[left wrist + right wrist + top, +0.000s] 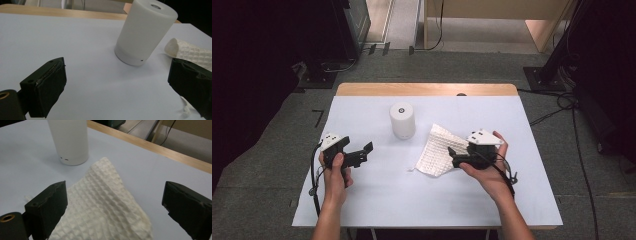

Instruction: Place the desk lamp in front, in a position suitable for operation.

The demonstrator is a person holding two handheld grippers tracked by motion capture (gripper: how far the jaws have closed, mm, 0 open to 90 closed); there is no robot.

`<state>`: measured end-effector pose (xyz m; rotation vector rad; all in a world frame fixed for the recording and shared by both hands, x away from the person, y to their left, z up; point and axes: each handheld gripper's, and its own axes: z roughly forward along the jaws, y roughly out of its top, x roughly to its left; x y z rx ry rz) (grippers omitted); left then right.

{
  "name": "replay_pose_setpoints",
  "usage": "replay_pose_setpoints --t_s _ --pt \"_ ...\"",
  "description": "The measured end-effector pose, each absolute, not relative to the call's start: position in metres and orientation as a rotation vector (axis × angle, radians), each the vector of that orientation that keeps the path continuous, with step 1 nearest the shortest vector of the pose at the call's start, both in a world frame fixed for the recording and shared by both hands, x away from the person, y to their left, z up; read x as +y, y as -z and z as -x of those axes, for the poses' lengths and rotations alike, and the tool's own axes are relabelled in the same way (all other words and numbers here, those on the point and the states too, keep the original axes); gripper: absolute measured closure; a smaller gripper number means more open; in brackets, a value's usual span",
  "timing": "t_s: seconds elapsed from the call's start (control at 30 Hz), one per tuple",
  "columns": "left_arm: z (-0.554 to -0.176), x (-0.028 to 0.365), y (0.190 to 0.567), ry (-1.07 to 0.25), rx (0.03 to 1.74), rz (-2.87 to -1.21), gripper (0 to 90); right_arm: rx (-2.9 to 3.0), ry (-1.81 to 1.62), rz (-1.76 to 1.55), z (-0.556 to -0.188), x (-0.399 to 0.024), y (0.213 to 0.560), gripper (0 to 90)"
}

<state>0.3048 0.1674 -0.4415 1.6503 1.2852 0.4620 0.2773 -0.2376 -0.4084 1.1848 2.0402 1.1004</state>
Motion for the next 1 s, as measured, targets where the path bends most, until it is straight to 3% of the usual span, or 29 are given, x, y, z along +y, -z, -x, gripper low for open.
replay_pose_setpoints --t_s 0.27,0.83,1.0 --pt "-0.305 0.18 0.446 -0.4 1.329 -1.612 2.2 2.174 -0.962 -1.059 -0.296 -0.196 0.441 7.1" --pt "-0.309 0.171 0.45 -0.342 1.321 -1.668 6.4 2.282 -0.745 -1.223 -0.33 -0.208 0.487 5.6" --pt "-0.309 0.169 0.452 -0.327 1.315 -1.689 6.4 2.307 -0.831 -1.26 -0.331 -0.217 0.493 5.8"
